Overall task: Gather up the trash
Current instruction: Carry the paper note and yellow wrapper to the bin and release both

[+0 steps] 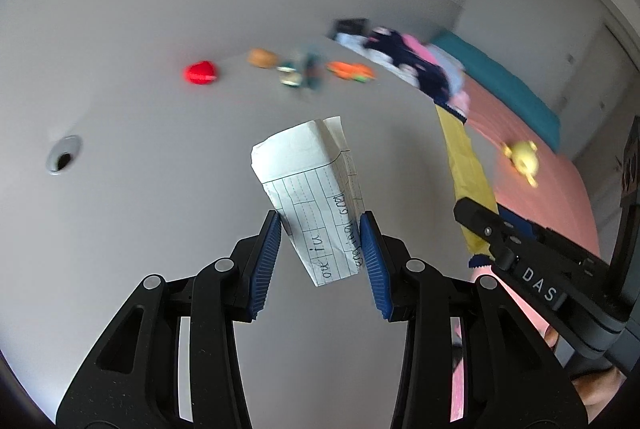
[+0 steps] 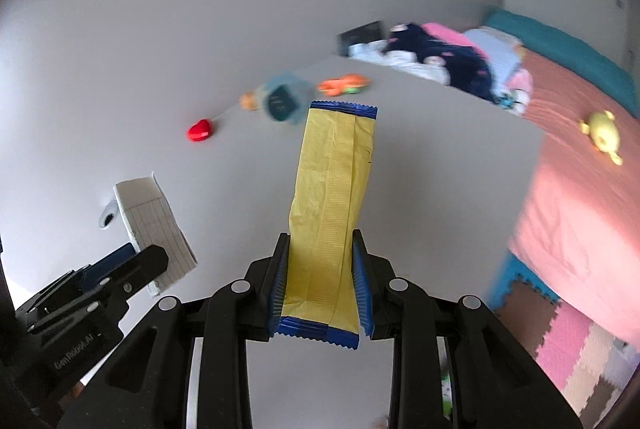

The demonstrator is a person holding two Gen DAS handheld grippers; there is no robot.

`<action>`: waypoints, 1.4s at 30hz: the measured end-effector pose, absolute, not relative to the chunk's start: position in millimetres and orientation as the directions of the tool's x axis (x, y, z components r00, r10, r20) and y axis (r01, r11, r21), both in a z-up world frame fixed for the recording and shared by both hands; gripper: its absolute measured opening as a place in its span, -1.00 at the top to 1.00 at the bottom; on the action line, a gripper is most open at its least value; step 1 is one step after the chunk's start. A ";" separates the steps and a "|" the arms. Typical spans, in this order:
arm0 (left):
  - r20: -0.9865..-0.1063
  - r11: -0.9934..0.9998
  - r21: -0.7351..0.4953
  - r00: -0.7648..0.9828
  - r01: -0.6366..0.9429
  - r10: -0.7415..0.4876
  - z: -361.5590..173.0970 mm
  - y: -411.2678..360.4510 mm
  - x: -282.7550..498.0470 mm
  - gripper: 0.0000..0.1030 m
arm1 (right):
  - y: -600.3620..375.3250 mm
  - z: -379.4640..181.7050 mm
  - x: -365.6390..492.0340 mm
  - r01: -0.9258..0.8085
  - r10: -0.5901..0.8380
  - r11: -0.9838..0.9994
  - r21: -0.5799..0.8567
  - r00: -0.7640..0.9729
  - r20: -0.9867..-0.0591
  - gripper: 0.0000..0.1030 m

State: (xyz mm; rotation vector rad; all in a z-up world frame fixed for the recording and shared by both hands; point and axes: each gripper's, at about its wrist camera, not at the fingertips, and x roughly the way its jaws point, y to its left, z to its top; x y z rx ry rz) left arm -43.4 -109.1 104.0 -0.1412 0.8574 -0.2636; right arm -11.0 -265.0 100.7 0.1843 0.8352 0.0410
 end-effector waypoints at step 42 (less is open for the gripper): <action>-0.901 0.676 -0.096 0.224 0.731 -0.371 -21.4 -406.3 -204.0 -0.87 | -518.3 -11.1 -255.6 0.593 -0.166 0.775 0.219 0.525 -0.835 -0.90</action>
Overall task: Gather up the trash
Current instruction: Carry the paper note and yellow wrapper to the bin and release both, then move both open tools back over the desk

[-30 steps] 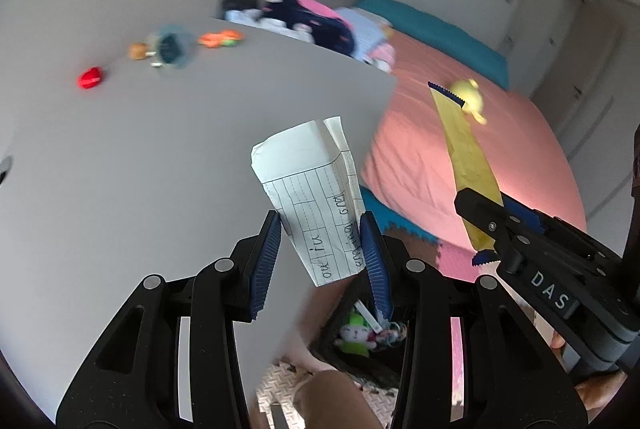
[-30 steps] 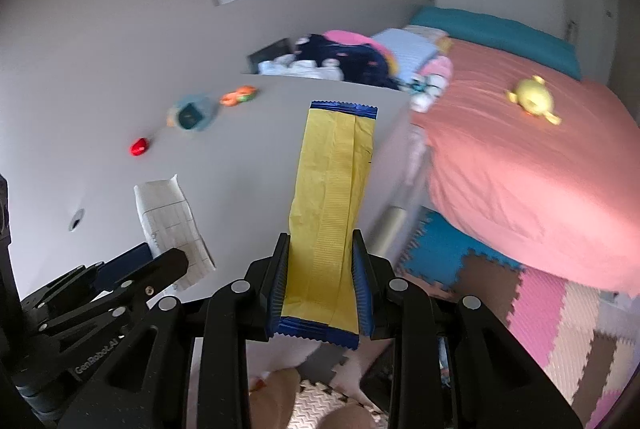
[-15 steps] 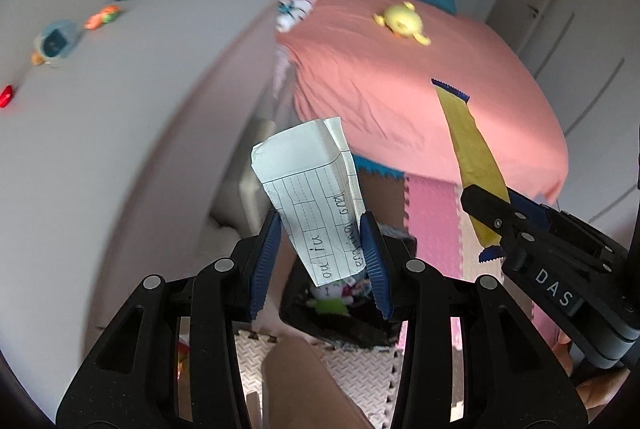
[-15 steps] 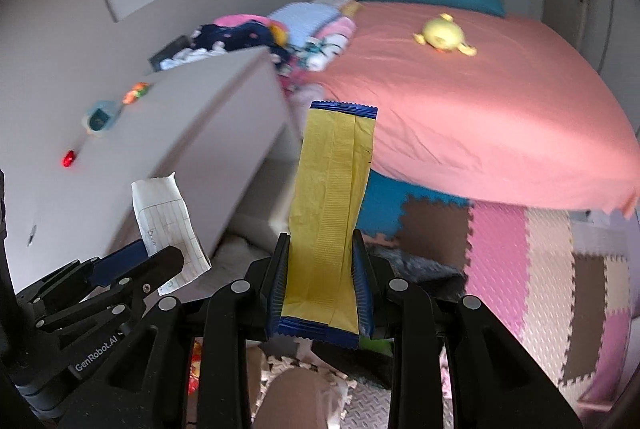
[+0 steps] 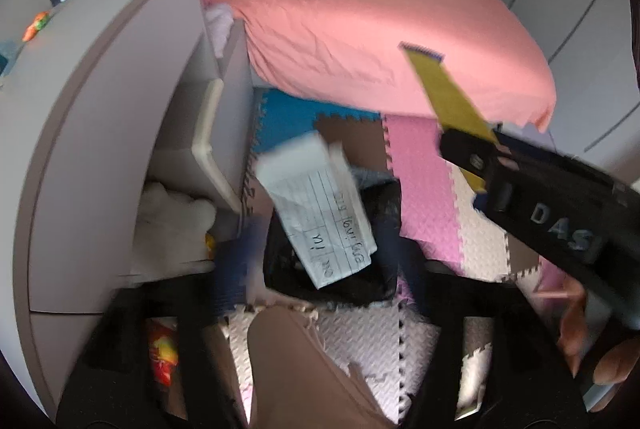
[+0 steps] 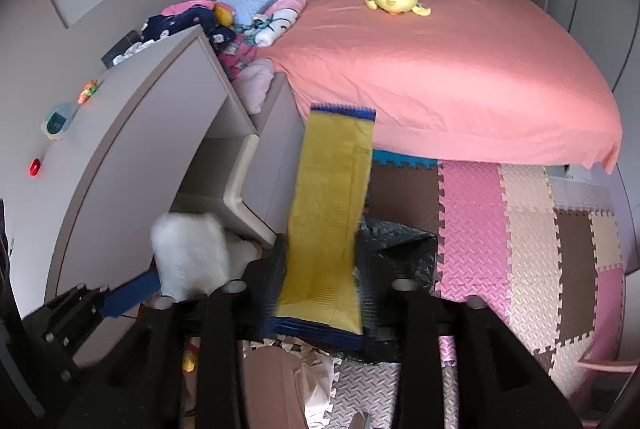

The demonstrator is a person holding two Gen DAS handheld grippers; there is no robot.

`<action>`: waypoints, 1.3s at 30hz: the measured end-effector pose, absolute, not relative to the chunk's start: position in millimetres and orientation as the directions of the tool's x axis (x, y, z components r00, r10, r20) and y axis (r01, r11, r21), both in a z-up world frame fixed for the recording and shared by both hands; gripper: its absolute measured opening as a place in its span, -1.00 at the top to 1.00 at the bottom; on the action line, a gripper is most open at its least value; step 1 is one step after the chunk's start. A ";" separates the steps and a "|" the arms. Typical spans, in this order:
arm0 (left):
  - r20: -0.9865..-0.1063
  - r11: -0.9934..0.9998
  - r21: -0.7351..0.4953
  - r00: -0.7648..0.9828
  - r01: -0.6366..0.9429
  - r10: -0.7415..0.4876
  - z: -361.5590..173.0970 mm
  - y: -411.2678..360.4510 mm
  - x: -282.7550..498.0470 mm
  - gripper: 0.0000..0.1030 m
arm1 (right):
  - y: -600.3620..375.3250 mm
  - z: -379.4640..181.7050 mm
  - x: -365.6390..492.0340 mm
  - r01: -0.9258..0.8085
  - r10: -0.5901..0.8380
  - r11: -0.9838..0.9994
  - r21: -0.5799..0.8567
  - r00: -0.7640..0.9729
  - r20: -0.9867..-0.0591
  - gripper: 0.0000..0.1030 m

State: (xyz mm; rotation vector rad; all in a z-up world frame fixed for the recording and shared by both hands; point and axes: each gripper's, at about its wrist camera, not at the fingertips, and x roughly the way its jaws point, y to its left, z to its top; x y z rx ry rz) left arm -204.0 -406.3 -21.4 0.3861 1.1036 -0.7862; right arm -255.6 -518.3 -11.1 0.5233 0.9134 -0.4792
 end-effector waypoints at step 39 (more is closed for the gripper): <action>-0.830 0.867 -0.100 0.440 0.488 -0.344 41.3 -307.5 -70.9 -0.88 | -466.5 37.7 -120.9 0.406 -0.061 0.864 0.296 0.669 -0.741 -0.95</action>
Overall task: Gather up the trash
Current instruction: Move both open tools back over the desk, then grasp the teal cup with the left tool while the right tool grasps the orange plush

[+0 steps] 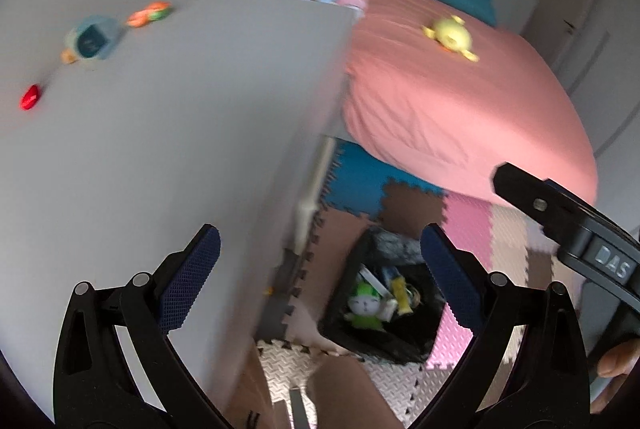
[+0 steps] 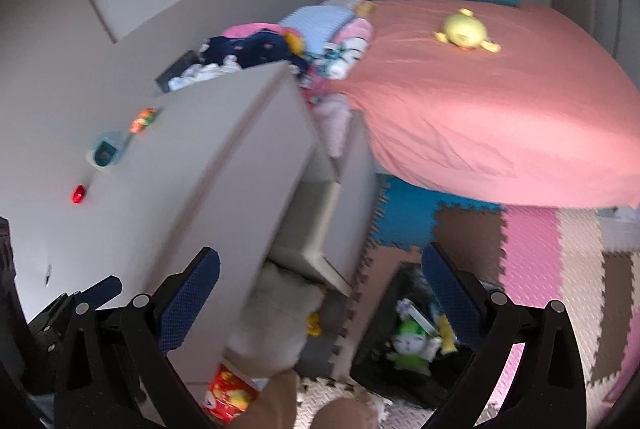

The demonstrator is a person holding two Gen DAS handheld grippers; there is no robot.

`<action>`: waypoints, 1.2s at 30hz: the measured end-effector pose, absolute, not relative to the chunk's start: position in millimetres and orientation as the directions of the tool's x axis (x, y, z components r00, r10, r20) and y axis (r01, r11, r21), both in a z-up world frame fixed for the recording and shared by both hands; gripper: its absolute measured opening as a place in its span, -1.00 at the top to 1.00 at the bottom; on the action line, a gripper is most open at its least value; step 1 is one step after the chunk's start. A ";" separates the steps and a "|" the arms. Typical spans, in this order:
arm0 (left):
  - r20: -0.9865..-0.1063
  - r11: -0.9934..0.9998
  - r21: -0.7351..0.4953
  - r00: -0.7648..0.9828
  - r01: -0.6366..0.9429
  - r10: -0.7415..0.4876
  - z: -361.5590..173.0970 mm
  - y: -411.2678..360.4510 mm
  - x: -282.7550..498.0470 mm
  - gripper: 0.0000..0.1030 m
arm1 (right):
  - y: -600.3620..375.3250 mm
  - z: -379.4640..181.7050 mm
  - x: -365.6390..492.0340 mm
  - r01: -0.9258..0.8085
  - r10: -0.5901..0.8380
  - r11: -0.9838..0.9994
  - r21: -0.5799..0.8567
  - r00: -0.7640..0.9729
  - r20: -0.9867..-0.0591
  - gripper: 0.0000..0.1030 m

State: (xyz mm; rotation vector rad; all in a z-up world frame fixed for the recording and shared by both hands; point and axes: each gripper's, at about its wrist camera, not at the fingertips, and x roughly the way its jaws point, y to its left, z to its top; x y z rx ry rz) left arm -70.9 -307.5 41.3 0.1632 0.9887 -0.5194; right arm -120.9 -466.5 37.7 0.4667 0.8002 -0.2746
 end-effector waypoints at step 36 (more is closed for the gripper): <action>-0.790 0.975 -0.160 0.572 0.155 -0.221 39.1 -126.1 210.0 -0.86 | -309.5 42.5 233.2 0.115 0.008 0.990 0.086 0.556 -0.831 -0.88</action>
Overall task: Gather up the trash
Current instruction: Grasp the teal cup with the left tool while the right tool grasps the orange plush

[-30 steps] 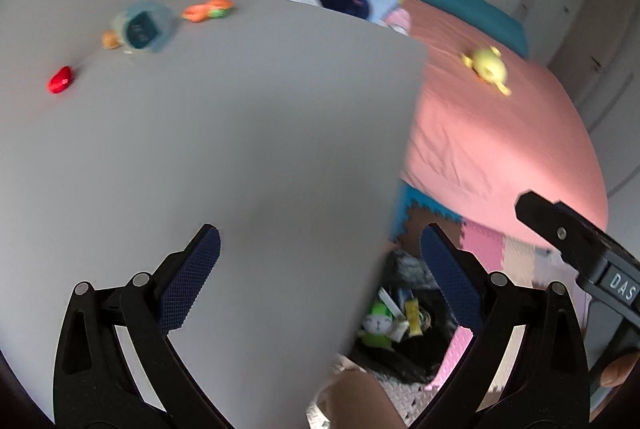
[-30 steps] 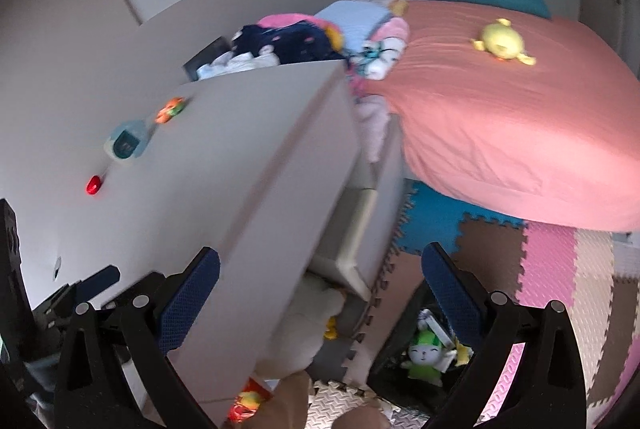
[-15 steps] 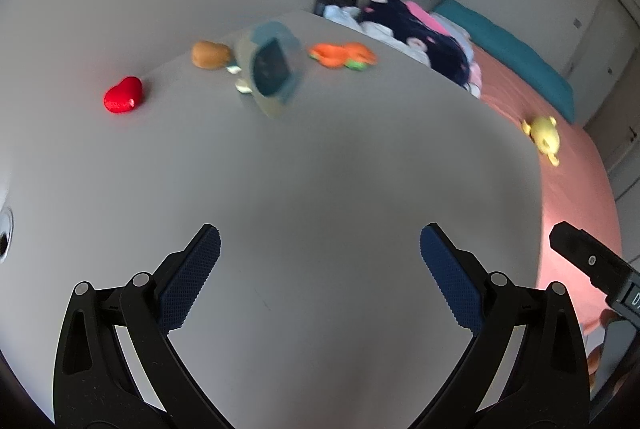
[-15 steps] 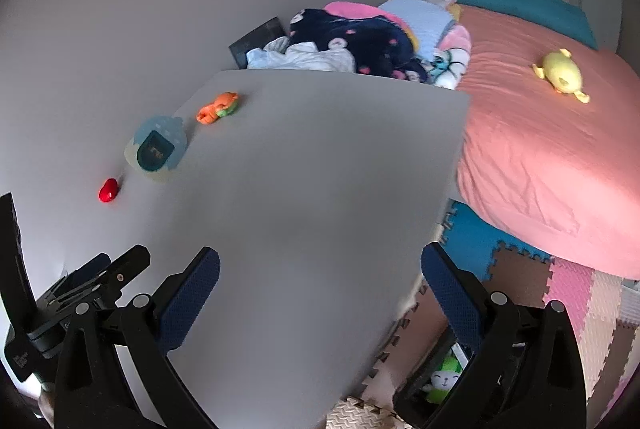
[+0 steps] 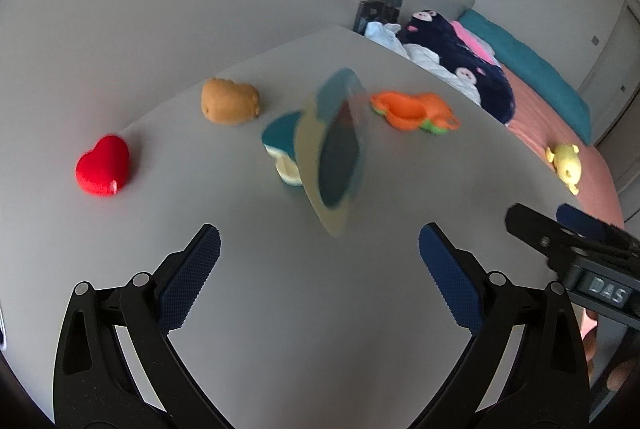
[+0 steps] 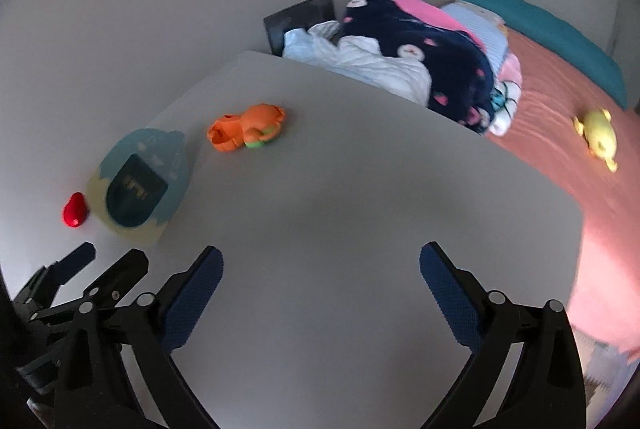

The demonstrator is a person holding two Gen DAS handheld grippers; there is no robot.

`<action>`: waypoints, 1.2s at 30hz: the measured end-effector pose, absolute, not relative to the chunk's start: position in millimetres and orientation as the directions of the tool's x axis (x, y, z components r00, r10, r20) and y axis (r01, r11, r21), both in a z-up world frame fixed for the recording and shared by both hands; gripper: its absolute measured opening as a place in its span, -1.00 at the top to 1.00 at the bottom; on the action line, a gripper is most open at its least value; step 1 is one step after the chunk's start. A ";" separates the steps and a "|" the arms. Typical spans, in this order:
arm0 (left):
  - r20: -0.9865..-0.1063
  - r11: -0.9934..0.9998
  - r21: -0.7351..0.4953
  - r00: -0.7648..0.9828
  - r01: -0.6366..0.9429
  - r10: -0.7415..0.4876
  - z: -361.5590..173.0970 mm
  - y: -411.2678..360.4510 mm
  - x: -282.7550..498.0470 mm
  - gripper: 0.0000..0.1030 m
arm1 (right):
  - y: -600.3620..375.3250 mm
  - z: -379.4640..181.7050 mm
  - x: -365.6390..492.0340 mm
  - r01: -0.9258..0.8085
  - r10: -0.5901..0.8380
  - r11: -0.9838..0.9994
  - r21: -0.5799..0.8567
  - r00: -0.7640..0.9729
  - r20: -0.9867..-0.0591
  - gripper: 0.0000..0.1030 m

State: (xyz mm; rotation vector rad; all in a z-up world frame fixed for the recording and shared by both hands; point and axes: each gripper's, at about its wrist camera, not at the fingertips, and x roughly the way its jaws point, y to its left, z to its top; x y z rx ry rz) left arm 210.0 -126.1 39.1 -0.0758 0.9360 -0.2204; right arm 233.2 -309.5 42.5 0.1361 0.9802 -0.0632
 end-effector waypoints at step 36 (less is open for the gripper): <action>-0.780 0.944 -0.200 0.541 0.262 -0.315 34.4 -119.7 260.7 -0.02 | -286.9 22.9 337.0 -0.089 0.109 0.993 0.073 0.524 -0.845 0.03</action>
